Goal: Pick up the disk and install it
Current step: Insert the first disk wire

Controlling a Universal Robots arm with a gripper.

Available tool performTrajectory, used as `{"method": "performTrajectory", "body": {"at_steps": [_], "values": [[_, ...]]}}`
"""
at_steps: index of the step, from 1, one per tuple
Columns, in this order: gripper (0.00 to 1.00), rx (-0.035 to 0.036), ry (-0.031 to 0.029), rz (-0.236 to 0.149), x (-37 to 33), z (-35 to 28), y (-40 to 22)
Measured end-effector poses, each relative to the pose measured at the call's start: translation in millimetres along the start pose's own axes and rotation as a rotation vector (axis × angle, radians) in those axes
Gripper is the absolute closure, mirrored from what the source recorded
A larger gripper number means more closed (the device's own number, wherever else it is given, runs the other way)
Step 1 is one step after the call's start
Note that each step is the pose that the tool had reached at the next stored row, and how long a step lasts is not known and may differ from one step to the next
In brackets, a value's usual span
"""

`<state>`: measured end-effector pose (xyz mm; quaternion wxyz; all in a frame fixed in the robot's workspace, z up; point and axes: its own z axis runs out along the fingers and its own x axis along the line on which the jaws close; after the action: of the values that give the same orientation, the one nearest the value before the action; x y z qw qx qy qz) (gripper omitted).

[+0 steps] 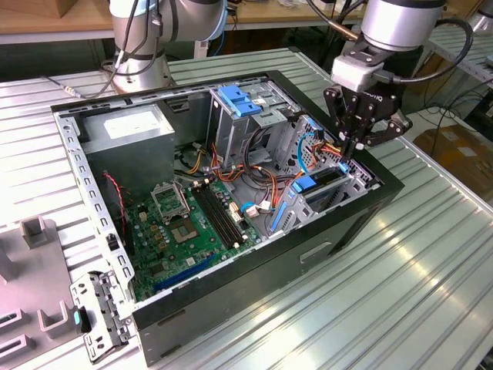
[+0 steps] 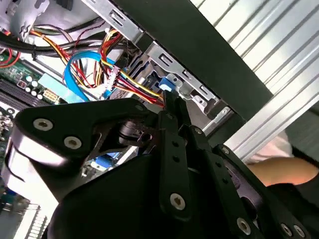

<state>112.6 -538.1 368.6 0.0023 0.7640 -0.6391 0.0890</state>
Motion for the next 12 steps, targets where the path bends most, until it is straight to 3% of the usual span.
{"method": "performTrajectory", "body": {"at_steps": [1,4,6,7,12], "values": [[0.84,-0.0053,0.0043,0.037,-0.1,0.3,0.0],[0.84,-0.0077,0.0061,0.054,-11.4,0.0,-1.9],[0.84,-0.0120,0.0095,0.085,-11.7,1.5,-1.2],[0.84,-0.0150,0.0118,0.106,-12.5,2.9,2.1],[0.84,-0.0195,0.0154,0.138,-14.5,4.2,7.4]]}}
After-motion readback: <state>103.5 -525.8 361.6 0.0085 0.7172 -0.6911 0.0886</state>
